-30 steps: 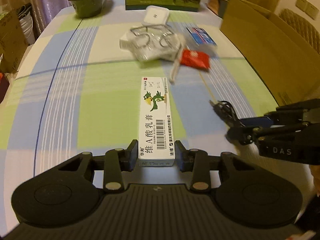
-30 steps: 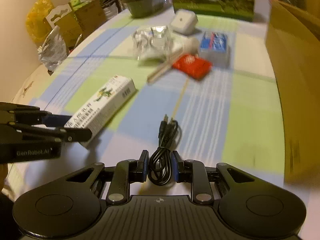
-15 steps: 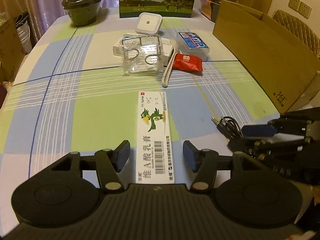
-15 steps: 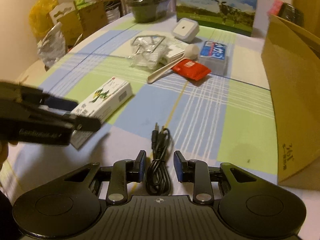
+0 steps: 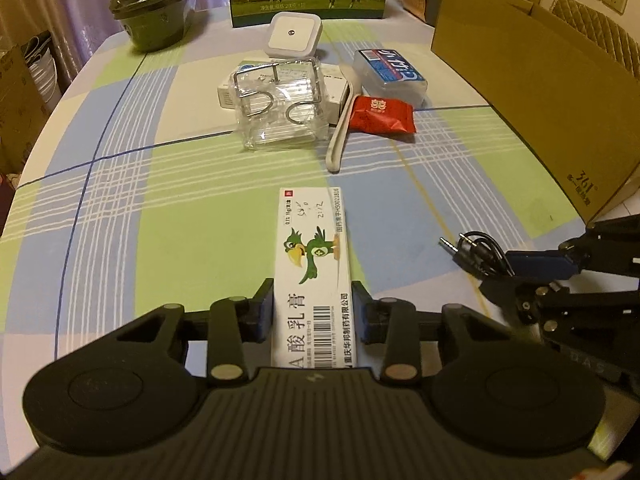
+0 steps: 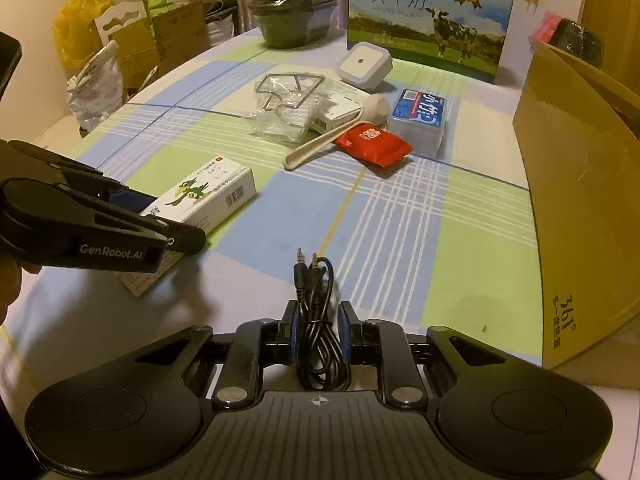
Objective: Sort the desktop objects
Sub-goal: 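Grasp the white ointment box with the left tool while the right tool lifts the cable, then carry the ointment box and black cable toward the cardboard box with both tools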
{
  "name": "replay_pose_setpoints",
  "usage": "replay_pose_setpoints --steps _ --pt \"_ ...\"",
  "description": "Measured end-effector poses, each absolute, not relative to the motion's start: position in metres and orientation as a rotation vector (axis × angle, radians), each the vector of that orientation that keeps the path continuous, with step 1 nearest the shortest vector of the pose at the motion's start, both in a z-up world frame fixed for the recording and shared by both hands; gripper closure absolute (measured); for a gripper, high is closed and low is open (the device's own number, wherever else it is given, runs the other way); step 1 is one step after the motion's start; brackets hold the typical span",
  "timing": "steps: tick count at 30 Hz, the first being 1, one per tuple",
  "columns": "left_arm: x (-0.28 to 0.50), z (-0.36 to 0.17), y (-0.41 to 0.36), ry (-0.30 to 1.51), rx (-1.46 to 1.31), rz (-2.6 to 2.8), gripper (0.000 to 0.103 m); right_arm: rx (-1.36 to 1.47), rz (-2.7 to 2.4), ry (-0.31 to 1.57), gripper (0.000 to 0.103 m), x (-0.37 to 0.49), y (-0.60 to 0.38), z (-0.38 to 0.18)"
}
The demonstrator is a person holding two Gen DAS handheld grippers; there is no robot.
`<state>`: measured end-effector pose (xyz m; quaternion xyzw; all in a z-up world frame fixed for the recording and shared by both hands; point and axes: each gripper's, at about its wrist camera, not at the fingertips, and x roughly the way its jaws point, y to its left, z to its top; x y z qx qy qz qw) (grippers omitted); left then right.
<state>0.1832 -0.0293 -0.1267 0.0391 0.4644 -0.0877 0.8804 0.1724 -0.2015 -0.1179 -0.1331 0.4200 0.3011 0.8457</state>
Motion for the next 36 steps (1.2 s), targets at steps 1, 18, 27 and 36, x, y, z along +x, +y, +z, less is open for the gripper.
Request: replay_pose_setpoints --steps 1,18,27,36 --pt "0.182 -0.127 -0.029 0.966 0.077 -0.183 0.070 -0.283 0.638 0.886 0.087 0.172 -0.201 -0.118" --pt "0.169 -0.116 -0.027 0.948 0.032 -0.215 0.070 -0.178 0.564 0.836 0.091 0.169 -0.217 -0.104" --pt "0.153 -0.078 -0.039 0.902 0.030 -0.213 0.070 -0.043 0.511 0.802 0.091 0.151 -0.247 -0.055" --pt "0.121 -0.034 -0.073 0.843 0.031 -0.238 0.070 0.018 0.465 0.733 0.091 0.126 -0.285 -0.011"
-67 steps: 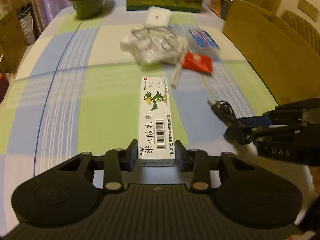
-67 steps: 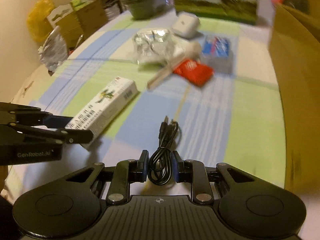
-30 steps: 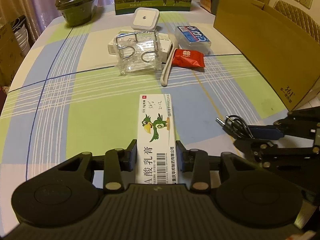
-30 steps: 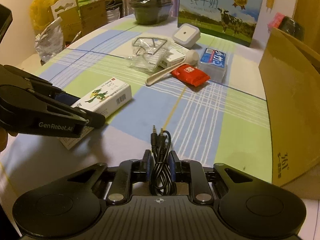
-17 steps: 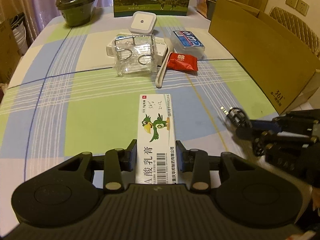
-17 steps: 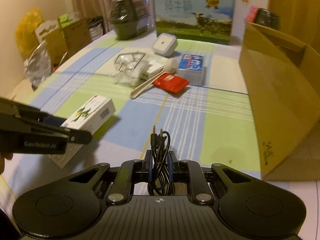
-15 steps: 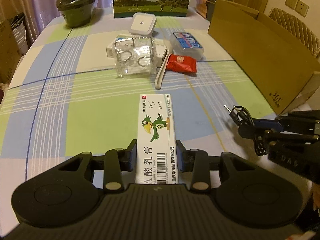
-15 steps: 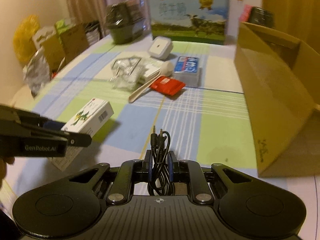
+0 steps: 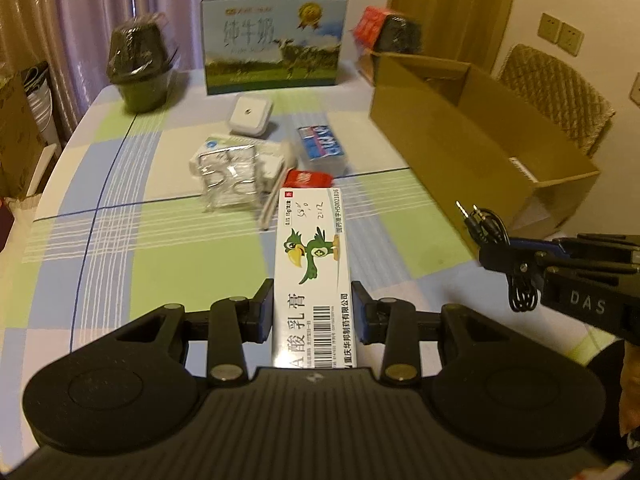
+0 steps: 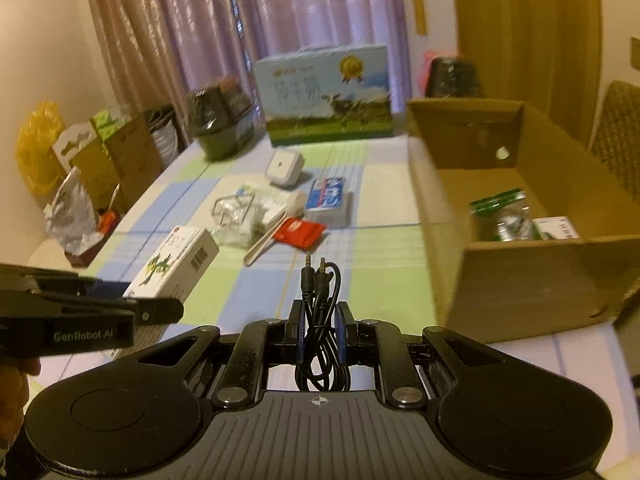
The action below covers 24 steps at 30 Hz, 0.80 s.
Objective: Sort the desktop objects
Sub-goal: 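Carry the ointment box and black cable toward the cardboard box with both tools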
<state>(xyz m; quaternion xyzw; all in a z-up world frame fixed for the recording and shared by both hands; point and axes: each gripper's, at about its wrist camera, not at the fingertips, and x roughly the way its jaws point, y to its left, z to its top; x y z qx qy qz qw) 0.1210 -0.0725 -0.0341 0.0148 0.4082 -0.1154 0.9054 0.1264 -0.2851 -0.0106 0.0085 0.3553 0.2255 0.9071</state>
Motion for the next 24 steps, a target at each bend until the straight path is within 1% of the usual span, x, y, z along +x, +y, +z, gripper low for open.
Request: replay_pose_setpoints --steps 11,17,24 --pt "0.097 -0.020 -0.121 0.842 0.019 -0.296 0.070 0.061 0.374 0.680 0.091 0.112 -0.344 0.014" --pt "0.108 -0.008 -0.161 0.835 -0.011 -0.357 0.070 0.093 0.318 0.645 0.091 0.119 -0.382 0.030" --pt "0.139 0.012 -0.216 0.809 -0.036 -0.430 0.070 0.074 0.273 0.593 0.091 0.152 -0.419 0.053"
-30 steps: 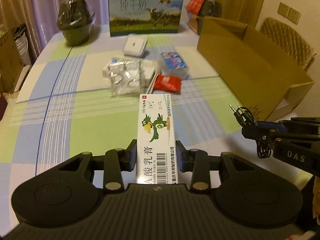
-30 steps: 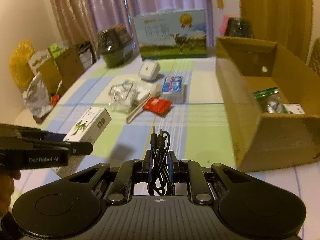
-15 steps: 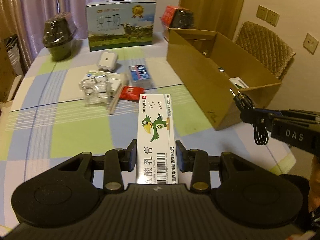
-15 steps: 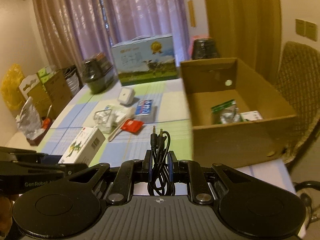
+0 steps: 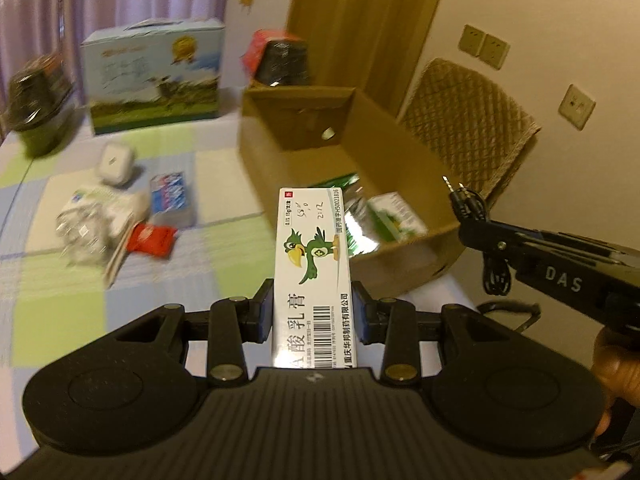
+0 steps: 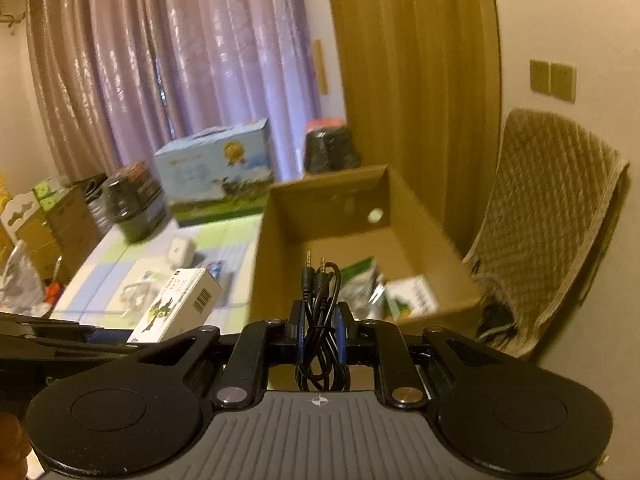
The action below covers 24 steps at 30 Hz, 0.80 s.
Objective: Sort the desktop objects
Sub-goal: 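Carry the ointment box and black cable toward the cardboard box with both tools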
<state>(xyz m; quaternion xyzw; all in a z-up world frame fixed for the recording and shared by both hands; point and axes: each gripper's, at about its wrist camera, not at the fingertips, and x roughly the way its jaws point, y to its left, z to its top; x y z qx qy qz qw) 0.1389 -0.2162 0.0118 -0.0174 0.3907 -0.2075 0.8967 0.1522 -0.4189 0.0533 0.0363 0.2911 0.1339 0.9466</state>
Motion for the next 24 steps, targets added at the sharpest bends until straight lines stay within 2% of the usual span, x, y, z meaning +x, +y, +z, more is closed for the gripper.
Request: replay_pose_setpoints --steps 10,24 --pt "0.200 0.022 -0.272 0.798 -0.060 -0.442 0.070 0.067 0.244 0.585 0.091 0.214 -0.450 0.061" --pt "0.254 0.009 -0.297 0.820 -0.086 -0.413 0.070 0.084 0.236 0.611 0.091 0.259 -0.460 0.051"
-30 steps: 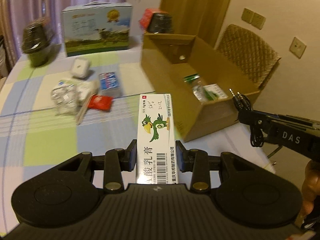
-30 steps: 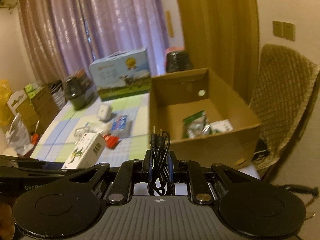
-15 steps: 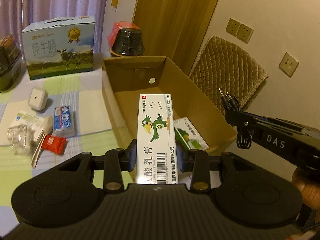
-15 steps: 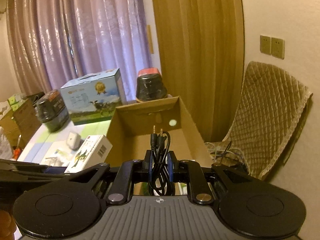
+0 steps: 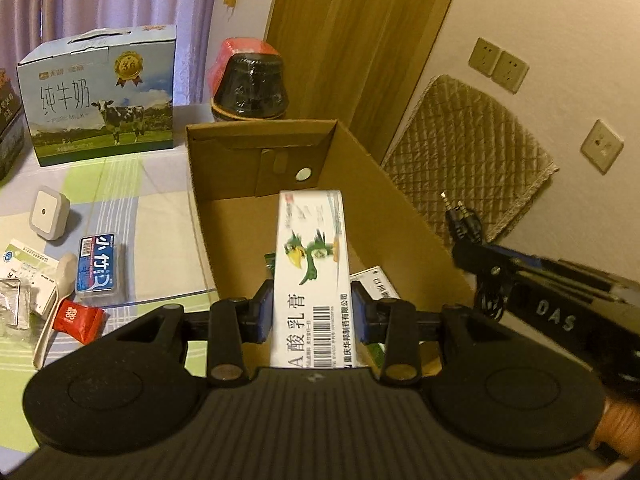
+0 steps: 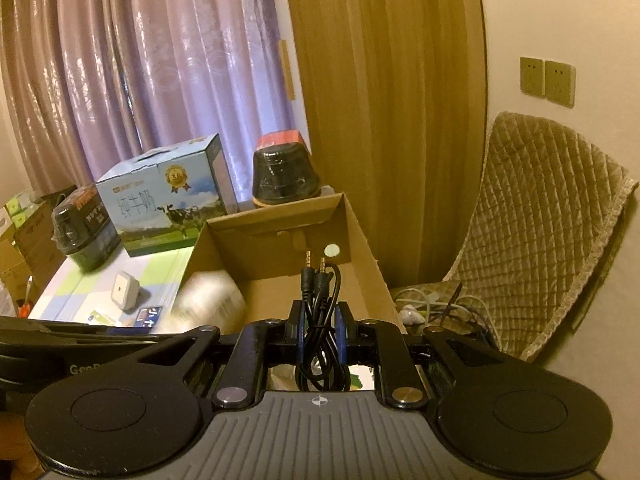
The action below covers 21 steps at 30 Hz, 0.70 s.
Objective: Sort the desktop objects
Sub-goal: 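Open both tools to drop the ointment box and cable into the cardboard box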
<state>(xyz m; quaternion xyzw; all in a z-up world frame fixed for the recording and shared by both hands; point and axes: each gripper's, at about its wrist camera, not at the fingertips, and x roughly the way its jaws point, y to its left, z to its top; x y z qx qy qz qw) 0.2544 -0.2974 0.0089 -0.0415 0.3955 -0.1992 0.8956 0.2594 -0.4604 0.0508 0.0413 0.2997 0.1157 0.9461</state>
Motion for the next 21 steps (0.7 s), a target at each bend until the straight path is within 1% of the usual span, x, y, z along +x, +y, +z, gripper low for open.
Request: replay_pose_setpoints --steps 6,10,16,18,19,20,21 --pt "0.254 0.004 -0.278 0.812 -0.101 -0.370 0.069 0.088 0.243 0.620 0.091 0.265 -0.458 0.047" --pt "0.251 0.005 -0.265 0.808 -0.111 -0.354 0.064 0.094 0.252 0.631 0.091 0.266 -0.453 0.044" --pt "0.245 0.008 -0.254 0.801 -0.124 -0.350 0.063 0.098 0.269 0.640 0.091 0.268 -0.443 0.044" --pt "0.244 0.009 -0.251 0.798 -0.126 -0.347 0.061 0.089 0.283 0.647 0.091 0.270 -0.439 0.045" --pt "0.244 0.009 -0.250 0.797 -0.129 -0.347 0.058 0.085 0.285 0.650 0.091 0.270 -0.438 0.046" --pt "0.244 0.009 -0.249 0.798 -0.132 -0.346 0.050 0.078 0.281 0.647 0.089 0.270 -0.437 0.047" --pt "0.244 0.010 -0.248 0.798 -0.135 -0.343 0.046 0.074 0.273 0.640 0.085 0.270 -0.437 0.048"
